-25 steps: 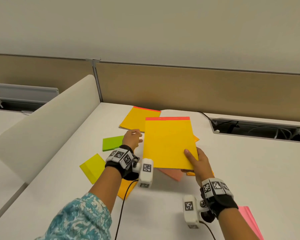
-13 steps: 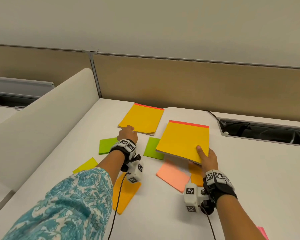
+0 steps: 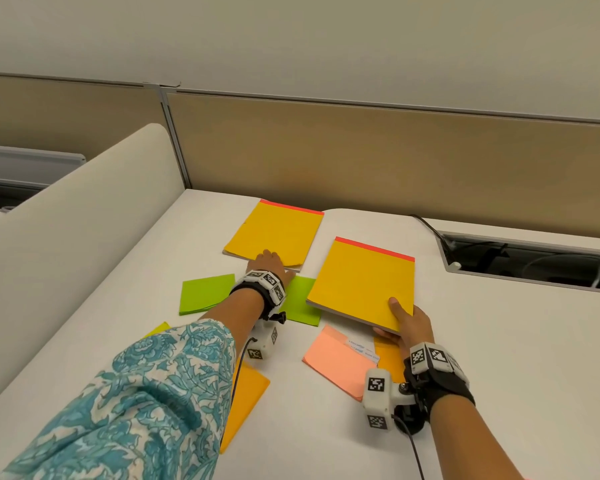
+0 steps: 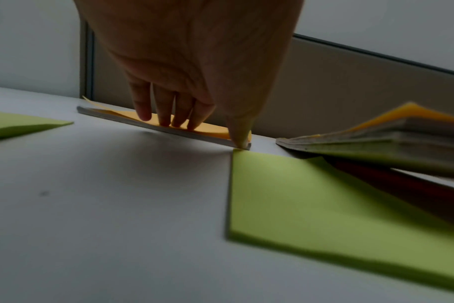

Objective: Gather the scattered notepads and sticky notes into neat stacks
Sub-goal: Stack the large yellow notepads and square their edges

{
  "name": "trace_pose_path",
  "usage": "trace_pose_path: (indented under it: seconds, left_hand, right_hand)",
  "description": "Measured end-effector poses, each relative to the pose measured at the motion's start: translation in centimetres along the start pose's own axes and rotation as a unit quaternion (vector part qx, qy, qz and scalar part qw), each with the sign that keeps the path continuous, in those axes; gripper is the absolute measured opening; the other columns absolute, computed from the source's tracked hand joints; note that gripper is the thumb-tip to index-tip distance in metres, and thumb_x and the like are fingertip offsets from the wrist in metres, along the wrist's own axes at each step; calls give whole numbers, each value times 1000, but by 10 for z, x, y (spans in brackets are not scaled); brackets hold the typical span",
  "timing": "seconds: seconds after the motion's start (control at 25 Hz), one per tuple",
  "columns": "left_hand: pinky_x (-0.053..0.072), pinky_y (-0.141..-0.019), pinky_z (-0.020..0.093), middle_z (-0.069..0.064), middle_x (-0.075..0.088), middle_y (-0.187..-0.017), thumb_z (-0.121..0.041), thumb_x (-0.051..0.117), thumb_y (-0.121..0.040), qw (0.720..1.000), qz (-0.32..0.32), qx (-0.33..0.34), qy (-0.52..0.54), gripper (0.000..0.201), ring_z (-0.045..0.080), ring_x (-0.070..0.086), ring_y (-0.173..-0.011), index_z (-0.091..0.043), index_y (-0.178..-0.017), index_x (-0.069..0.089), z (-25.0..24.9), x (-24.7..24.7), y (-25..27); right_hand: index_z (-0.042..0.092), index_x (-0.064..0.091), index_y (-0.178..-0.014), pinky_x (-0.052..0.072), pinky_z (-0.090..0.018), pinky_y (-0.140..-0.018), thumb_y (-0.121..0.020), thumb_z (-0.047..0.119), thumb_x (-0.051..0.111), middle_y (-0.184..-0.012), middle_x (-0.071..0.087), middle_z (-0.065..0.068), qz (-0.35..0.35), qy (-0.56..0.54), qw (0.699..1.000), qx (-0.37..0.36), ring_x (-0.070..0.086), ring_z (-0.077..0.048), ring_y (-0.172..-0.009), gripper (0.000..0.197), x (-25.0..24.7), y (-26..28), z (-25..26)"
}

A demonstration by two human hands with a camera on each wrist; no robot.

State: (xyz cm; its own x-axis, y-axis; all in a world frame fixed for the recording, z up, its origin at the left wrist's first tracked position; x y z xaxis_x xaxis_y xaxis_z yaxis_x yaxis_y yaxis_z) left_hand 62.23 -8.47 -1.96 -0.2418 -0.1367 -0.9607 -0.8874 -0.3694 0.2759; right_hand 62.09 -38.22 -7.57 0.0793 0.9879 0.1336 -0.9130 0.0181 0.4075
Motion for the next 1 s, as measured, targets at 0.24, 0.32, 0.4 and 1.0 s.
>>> trace_pose_path:
  seconds: [0.24,0.32,0.4,1.0]
  left_hand:
    - [38,-104,35,14,51,-135,-60,34,-90,997,-31,-43,-58,70,29,47,-127,-3,-126,52,-18,-11,-4]
    - [43,-93,34,7,62,-98,-55,38,-90,998,-18,-34,-56,53,26,57,-109,-9,-88,65,-24,-17,-8]
    - [44,-81,32,2,53,-70,-47,46,-89,998,-2,-10,-62,43,24,60,-88,-14,-62,53,-32,-20,-4]
    - [46,-94,45,26,58,-126,-6,33,-96,990,-122,4,74,34,43,55,-116,4,-120,55,-9,-96,18]
  right_hand:
    - [3,46,-126,54,-25,-36,-90,19,55,-109,55,-15,9,2,1000,20,59,-27,-69,39,3,-2,1]
    - [3,46,-126,55,-25,-37,-91,19,55,-111,55,-16,10,6,1000,21,59,-26,-69,40,4,-3,2]
    - [3,45,-127,55,-25,-38,-90,20,55,-114,56,-17,8,13,1000,23,60,-26,-70,42,3,-5,0]
    - [8,35,-135,58,-31,-42,-95,22,46,-135,46,-20,19,-11,1000,22,59,-36,-90,43,15,4,2]
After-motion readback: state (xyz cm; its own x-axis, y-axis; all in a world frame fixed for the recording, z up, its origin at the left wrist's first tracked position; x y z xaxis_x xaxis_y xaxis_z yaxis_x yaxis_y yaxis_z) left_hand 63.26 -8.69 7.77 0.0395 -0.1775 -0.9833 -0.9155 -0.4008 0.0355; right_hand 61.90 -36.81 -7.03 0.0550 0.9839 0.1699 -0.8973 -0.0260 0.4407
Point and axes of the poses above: each hand's wrist, its own y-axis away from the middle knuckle, its own x-axis out of the palm, z = x × y, the point moved 9 cm from there along -y, towards the middle knuckle
